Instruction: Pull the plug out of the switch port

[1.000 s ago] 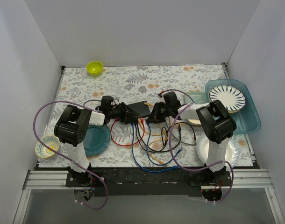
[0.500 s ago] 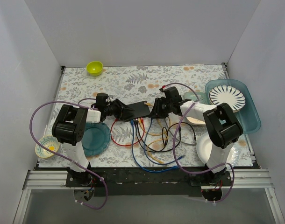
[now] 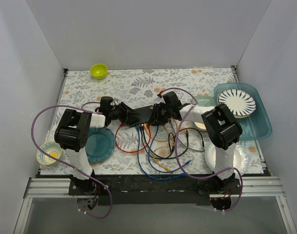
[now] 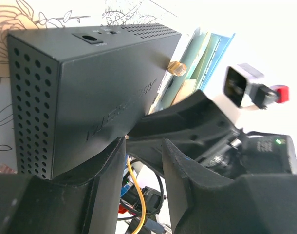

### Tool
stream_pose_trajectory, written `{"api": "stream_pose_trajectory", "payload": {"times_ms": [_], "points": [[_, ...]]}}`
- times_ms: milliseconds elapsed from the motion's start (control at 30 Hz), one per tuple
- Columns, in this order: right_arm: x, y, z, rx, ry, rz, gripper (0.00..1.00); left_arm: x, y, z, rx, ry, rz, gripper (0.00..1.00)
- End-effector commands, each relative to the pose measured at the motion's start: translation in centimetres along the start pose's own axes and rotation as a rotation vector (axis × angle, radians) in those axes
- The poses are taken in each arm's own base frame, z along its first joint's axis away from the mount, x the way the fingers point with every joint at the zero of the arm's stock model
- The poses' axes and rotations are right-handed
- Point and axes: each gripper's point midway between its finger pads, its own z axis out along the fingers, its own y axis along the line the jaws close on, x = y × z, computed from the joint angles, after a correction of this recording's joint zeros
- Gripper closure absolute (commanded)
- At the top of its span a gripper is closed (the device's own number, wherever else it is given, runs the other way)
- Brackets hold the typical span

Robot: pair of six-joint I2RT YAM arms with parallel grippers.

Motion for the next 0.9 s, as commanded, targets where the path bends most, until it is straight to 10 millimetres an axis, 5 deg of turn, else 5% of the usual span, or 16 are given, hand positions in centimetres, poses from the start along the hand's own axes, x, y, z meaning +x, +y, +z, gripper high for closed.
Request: {"api": "stream_pose_trajectory", "payload": {"times_ms": [0, 300, 867], "points": [[0.0, 0.5, 0.7, -0.045, 0.010, 0.008, 0.58, -0.4, -1.5, 0.1, 0.027, -0.005, 0.026, 0.64], [0.0, 0.6, 1.8, -0.085, -0.004, 0.099, 0.59, -0.7, -0.2, 0.8, -0.012, 0.007, 0.012, 0.64], [-1.0, 0.6, 1.0, -0.208, -0.101, 0.408, 0.64, -0.5, 0.4, 0.8, -0.021, 0.010, 0.010, 0.64]]}}
